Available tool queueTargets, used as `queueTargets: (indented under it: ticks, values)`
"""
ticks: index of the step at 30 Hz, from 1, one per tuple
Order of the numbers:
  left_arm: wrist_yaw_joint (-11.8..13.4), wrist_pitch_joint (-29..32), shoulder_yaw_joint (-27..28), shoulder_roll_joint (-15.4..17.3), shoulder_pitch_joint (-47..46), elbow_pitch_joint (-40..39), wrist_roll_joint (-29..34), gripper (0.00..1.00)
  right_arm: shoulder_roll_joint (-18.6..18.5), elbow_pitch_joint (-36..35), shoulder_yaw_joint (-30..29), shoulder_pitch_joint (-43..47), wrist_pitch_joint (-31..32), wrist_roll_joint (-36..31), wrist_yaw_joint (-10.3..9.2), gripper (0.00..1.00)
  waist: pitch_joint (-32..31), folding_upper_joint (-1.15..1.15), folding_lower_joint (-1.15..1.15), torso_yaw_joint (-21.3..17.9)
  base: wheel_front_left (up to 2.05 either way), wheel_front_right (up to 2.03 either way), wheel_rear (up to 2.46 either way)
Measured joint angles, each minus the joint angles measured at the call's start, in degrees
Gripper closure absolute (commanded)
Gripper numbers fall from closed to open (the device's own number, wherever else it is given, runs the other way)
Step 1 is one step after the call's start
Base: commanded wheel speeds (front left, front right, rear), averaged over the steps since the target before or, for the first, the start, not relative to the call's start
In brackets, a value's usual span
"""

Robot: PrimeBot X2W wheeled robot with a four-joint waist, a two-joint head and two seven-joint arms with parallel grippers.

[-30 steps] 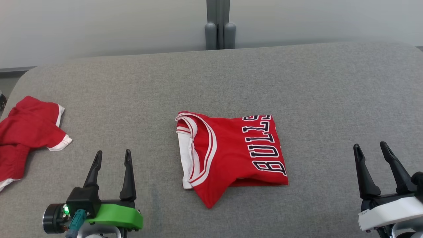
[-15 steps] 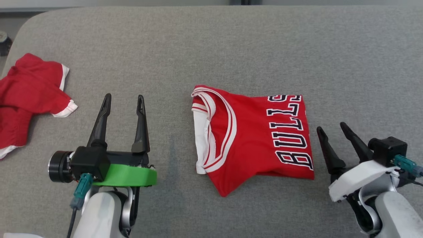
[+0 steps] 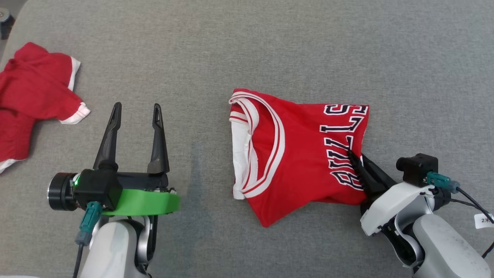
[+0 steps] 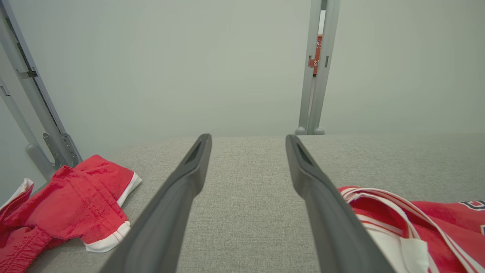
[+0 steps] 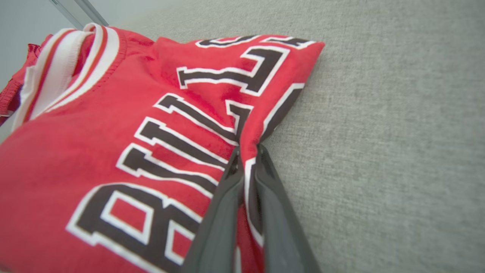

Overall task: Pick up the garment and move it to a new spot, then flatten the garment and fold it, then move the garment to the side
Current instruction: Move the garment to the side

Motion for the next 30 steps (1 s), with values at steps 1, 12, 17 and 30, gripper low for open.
queueTargets:
  ticks: [1, 12, 17, 30]
  values:
    - [-0.03, 0.00, 0.25, 0.11, 0.03, -0.21, 0.18, 0.00, -0.23, -0.21, 0.58, -0.37, -0.36, 0.22, 0.00, 1.00, 0.09, 0.00, 0.00, -0.58, 0.00, 0.00, 0.00]
    - [-1.99, -0.07, -1.30, 0.86, -1.75, -2.27, 2.71, 0.00, -6.49, 1.90, 1.33, -7.18, -4.20, 2.75, 0.01, 1.00, 1.04, 0.00, 0.00, -11.81, 0.00, 0.00, 0.00]
    - [-2.97, 0.20, -3.35, 1.02, -4.70, -3.45, 3.94, 0.00, -11.26, 6.93, -1.57, -15.41, -5.35, 4.60, 0.00, 1.00, 3.90, 0.00, 0.00, -15.29, 0.00, 0.00, 0.00]
    - [-4.95, 0.78, -6.92, 1.63, -13.52, -6.02, 5.98, 0.00, -23.28, 24.54, -11.29, -34.78, -8.39, 5.94, 0.00, 1.00, 16.28, 0.00, 0.00, -15.66, 0.00, 0.00, 0.00]
